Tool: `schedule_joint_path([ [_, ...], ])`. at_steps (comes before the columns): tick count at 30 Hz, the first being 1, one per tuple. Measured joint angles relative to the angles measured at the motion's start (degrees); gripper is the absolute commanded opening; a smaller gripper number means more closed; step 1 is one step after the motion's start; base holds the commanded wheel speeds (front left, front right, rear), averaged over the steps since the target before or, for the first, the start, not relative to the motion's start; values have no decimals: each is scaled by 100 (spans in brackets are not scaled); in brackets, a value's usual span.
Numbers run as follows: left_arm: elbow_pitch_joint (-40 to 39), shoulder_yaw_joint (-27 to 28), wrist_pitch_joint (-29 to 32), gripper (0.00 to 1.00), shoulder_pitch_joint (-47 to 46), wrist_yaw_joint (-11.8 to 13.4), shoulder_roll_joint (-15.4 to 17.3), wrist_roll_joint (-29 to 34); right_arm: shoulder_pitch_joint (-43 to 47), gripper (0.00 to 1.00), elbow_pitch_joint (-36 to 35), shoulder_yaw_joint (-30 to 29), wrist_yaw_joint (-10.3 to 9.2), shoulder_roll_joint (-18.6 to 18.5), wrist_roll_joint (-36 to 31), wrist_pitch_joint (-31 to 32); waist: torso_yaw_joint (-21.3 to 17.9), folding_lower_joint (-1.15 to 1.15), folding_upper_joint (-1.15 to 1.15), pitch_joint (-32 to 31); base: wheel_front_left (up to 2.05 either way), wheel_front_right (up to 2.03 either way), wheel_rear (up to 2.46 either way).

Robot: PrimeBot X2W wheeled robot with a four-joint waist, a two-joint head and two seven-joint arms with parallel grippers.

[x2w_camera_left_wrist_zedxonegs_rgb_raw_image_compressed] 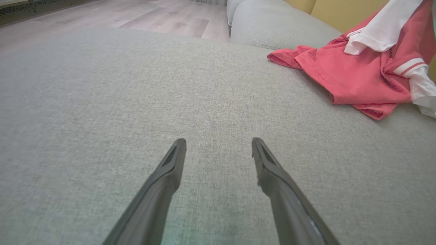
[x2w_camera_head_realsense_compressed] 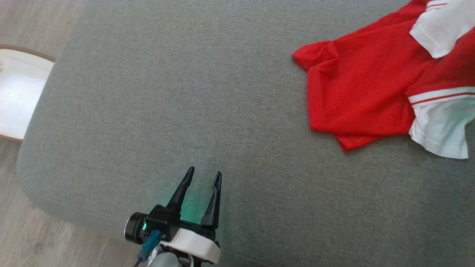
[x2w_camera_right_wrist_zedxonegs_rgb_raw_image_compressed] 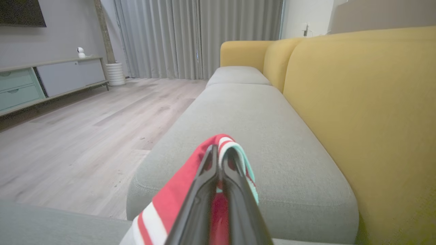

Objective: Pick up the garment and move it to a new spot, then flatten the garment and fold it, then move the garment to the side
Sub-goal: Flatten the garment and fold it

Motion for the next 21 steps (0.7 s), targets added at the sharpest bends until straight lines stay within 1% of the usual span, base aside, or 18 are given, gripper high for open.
schedule_joint_path([
  [1, 4, -14, 0, 100, -20, 2, 0, 0, 40, 49, -14, -242, 0, 18, -211, 0, -20, 0, 0, 18, 0, 0, 0],
  [2, 8, -24, 0, 100, -46, 8, 0, -1, 81, 86, -25, -486, 0, 55, -389, 0, -47, 0, 0, 27, 0, 0, 0],
  [3, 8, -38, 0, 100, -78, 12, 0, -1, 146, 100, -63, -668, 0, 100, -541, 0, -78, -1, 0, 32, 0, 0, 0],
  [6, 7, -75, 0, 100, -153, 44, -3, -15, 353, 100, -3, -914, 0, 370, -843, -8, -190, -1, 0, 21, 0, 0, 0],
  [9, 4, -68, 0, 100, -202, 49, -4, -15, 620, 100, -232, -776, 0, 840, -983, -8, -325, -1, 0, -9, 0, 0, 0],
  [11, 5, -58, 0, 100, -202, 49, -4, -14, 851, 100, -530, -558, 0, 1065, -978, -8, -419, -1, 0, -50, 0, 0, 0],
  [12, 5, -47, 0, 100, -202, 49, -4, -14, 999, 100, -714, -485, 0, 1155, -900, -9, -464, -1, 0, -76, 0, 0, 0],
  [17, 22, 109, 0, 100, -193, 31, -2, 82, 2101, 100, -1693, 27, 0, 1329, -414, -9, -723, -2, 0, -256, 0, 0, 0],
  [21, 47, 218, 0, 100, -166, -16, -3, 171, 3078, 100, -2446, 179, 0, 1475, -11, -10, -977, -2, 0, -418, 0, 0, 0],
])
